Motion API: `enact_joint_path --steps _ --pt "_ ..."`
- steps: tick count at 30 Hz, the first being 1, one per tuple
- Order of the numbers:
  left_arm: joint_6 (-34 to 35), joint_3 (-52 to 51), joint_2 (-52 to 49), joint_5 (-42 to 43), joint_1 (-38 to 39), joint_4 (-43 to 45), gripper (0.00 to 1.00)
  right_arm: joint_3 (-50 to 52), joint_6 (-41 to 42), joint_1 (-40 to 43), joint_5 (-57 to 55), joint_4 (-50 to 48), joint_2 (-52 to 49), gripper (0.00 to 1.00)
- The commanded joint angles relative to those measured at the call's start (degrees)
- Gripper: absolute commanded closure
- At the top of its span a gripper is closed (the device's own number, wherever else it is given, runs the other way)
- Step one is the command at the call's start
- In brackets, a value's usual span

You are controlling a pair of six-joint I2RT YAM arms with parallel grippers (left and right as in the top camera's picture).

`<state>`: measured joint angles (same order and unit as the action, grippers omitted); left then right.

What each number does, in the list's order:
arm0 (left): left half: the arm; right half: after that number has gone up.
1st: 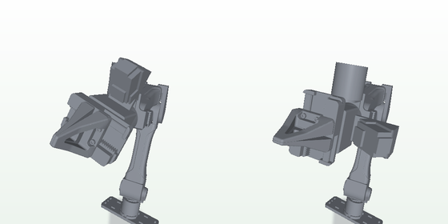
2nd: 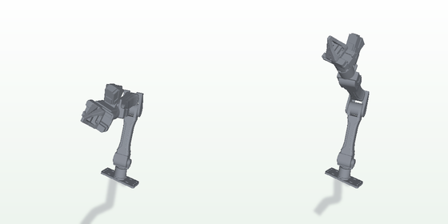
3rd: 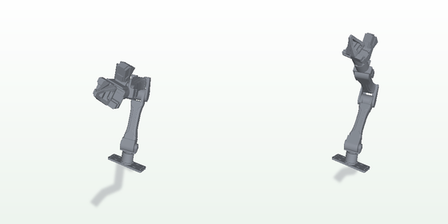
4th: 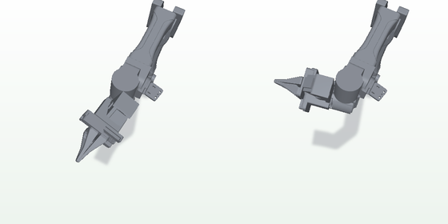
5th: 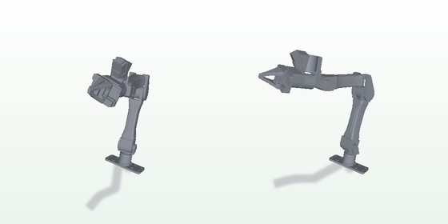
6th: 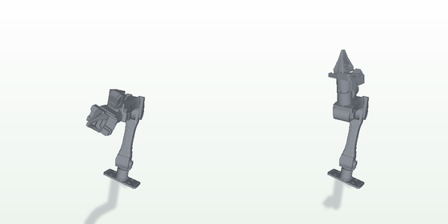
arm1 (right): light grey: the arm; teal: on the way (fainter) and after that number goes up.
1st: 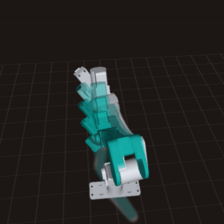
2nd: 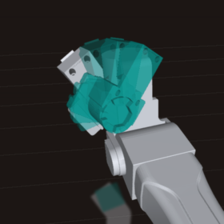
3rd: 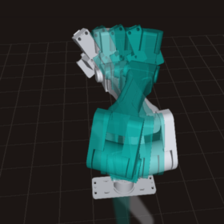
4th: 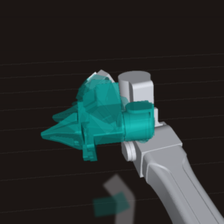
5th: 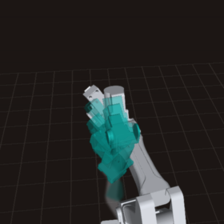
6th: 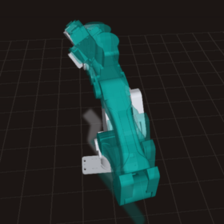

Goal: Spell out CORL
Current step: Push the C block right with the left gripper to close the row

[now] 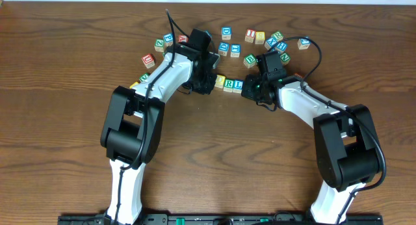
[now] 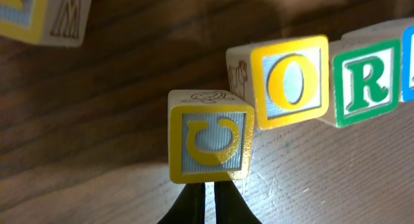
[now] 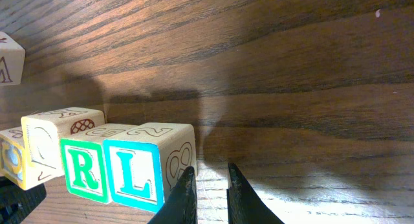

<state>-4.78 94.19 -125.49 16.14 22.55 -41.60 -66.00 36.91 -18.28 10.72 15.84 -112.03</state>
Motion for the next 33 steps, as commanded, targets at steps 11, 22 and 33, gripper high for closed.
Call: enact_joint_path --steps 11,22,33 --pt "-0.48 -0.15 -2.12 -3.52 -0.42 0.09 0.92 -0.7 0.31 -0.42 -0.11 0.22 -0.59 0.88" --pt "5.09 1.01 -0.83 -3.67 -3.06 0.46 0.92 -0.7 0.31 -0.42 -0.28 0.2 -0.59 0.88" --pt "5.33 1.01 -0.83 4.2 -3.1 -0.26 0.92 -0.7 0.31 -0.42 -0.74 0.17 -0.59 0.88"
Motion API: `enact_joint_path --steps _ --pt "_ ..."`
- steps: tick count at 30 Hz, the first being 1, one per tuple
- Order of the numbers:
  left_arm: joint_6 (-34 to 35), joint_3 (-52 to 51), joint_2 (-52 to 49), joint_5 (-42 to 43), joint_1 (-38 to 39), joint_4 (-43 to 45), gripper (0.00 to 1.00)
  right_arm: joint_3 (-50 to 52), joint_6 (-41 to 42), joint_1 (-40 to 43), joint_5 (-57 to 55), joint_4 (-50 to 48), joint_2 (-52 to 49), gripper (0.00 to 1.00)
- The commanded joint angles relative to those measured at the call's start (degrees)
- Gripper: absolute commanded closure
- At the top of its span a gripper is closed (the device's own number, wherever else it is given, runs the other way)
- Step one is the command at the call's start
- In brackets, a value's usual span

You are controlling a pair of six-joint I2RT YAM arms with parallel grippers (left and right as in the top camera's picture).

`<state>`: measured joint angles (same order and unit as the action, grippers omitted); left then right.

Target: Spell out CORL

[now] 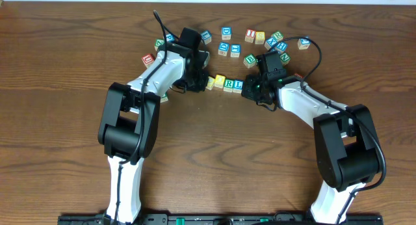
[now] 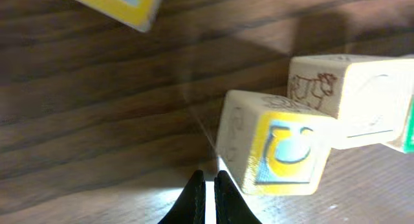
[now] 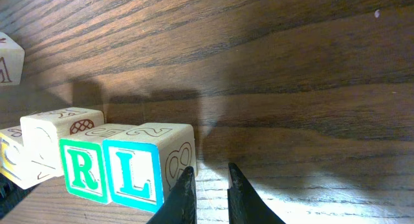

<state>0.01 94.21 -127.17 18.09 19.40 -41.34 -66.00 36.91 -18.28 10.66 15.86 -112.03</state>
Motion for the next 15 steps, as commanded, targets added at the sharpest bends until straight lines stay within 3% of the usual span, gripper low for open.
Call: enact_joint_path --steps 1,15 --pt "0.55 0.98 0.85 2.25 0.0 -0.63 0.92 -0.7 0.31 -0.42 -0.68 0.17 -0.59 0.88" --pt "1.18 0.98 0.85 -0.68 -0.63 2.99 0.92 -0.7 0.31 -0.42 -0.68 0.2 -0.59 0.88"
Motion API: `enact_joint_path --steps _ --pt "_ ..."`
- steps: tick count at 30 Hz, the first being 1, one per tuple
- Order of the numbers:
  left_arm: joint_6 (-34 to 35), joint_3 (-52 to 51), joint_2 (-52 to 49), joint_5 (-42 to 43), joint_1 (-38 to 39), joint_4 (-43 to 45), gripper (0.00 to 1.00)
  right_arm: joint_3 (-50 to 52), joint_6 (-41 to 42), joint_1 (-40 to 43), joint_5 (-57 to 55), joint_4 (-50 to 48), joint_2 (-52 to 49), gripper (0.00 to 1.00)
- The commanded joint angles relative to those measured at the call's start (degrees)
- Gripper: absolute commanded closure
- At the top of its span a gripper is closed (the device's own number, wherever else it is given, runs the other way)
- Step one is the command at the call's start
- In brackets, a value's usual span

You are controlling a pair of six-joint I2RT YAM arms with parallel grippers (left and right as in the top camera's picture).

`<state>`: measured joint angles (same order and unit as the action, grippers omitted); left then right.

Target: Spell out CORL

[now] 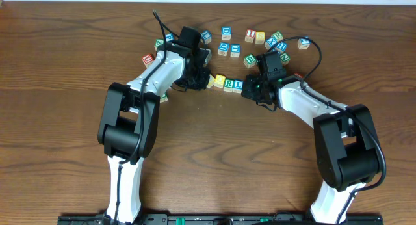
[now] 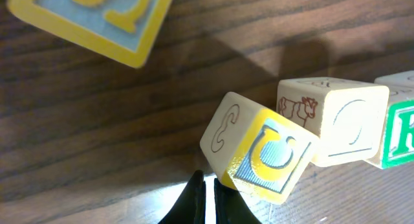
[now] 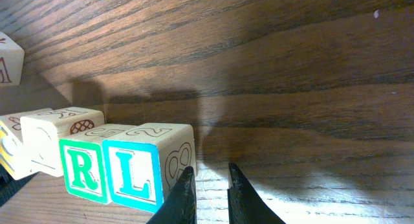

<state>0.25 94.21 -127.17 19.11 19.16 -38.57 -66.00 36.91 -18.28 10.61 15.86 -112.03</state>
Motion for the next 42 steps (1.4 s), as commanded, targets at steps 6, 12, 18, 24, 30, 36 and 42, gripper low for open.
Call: enact_joint_path --steps 6,12,18,24,30,36,42 --pt "0.94 0.98 0.85 -3.3 -0.39 1.86 0.93 -0.7 0.28 -0.42 -0.61 0.2 -0.59 0.87" --pt "0.94 0.98 0.85 -3.28 -0.37 3.56 0.92 -0.7 0.28 -0.42 -0.63 0.2 -0.59 0.87" --pt "0.94 0.98 0.85 -3.28 -0.37 4.02 0.92 -0.7 0.28 -0.42 -0.63 0.2 -0.59 0.87" --pt "0.94 0.98 0.85 -3.3 -0.33 5.25 0.92 -0.7 0.26 -0.42 -0.63 0.2 -0.59 0.87" --pt "0.92 0.92 0.83 -3.3 -0.11 6.36 0.92 -0.7 0.11 -0.42 -0.61 0.2 -0.59 0.87" --pt "0.92 0.92 0.83 -3.3 -0.07 6.82 0.92 -0.7 0.11 -0.42 -0.61 0.2 -0.59 0.87" --pt "0.92 0.92 0.83 -3.28 -0.07 7.19 0.92 -0.7 0.11 -0.42 -0.61 0.17 -0.59 0.87"
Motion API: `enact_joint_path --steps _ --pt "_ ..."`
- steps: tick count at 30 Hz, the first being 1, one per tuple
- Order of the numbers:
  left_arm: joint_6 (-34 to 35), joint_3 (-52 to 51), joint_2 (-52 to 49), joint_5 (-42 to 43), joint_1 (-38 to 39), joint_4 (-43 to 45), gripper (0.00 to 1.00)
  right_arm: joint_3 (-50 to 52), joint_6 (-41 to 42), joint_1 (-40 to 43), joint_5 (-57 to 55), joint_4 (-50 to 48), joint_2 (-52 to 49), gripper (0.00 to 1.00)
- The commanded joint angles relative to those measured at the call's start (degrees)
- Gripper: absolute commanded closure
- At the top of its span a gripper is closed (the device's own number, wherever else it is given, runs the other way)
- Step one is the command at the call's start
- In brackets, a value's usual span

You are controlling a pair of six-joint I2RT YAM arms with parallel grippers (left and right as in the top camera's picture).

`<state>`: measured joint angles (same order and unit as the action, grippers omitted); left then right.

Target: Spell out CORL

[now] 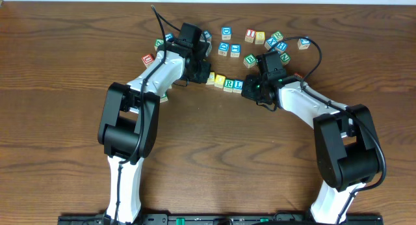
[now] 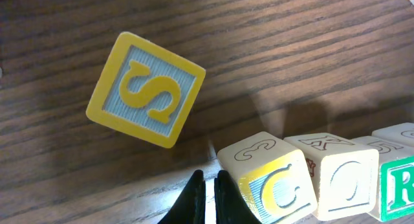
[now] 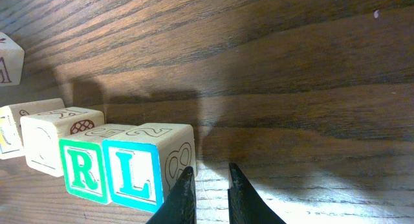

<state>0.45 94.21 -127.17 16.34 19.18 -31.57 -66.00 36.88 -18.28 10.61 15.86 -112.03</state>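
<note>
Four letter blocks stand in a row on the wooden table: C (image 1: pixel 210 79), O (image 1: pixel 220 80), R (image 1: pixel 229 84), L (image 1: pixel 238 86). In the left wrist view the yellow C block (image 2: pixel 275 188) touches the O block (image 2: pixel 339 175), with the green R block (image 2: pixel 396 185) cut by the edge. My left gripper (image 2: pixel 208 185) is shut and empty, its tips just left of the C. My right gripper (image 3: pixel 210 191) is all but shut, a narrow empty gap between its fingers, beside the blue L block (image 3: pixel 132 175) and R (image 3: pixel 83 172).
A yellow S block (image 2: pixel 145 88) lies tilted behind my left gripper. Several loose letter blocks arc along the back of the table, such as one at the top middle (image 1: pixel 226 33) and a red one at the left (image 1: pixel 148 58). Another block corner (image 3: pixel 10 56) shows far left.
The C block was turned cornerwise against the O block; now it sits squared in line with it. My left gripper has shifted so the S block is fully in view. My right gripper has not moved.
First the C block stood at my shut left gripper's tips, in front of the O, R, L row. Then it touched the O's side, blurred, then sat cornerwise against it. Now it stands in line as C, O, R, L. My right gripper stayed beside the L throughout.
</note>
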Motion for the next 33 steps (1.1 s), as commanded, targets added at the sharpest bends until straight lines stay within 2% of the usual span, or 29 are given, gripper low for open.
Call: enact_joint_path --steps 1,20,33 --pt "0.72 0.92 0.83 -0.5 -0.09 0.24 0.92 -0.7 0.15 -0.42 -0.61 0.17 -0.59 0.87" --pt "0.72 0.92 0.83 -0.57 1.73 0.28 0.92 -0.7 0.13 -0.42 -0.63 0.13 -0.59 0.88" --pt "0.72 0.92 0.83 -0.55 1.75 -4.17 0.92 -0.7 -0.74 -0.42 -0.63 -1.99 -0.59 0.88"
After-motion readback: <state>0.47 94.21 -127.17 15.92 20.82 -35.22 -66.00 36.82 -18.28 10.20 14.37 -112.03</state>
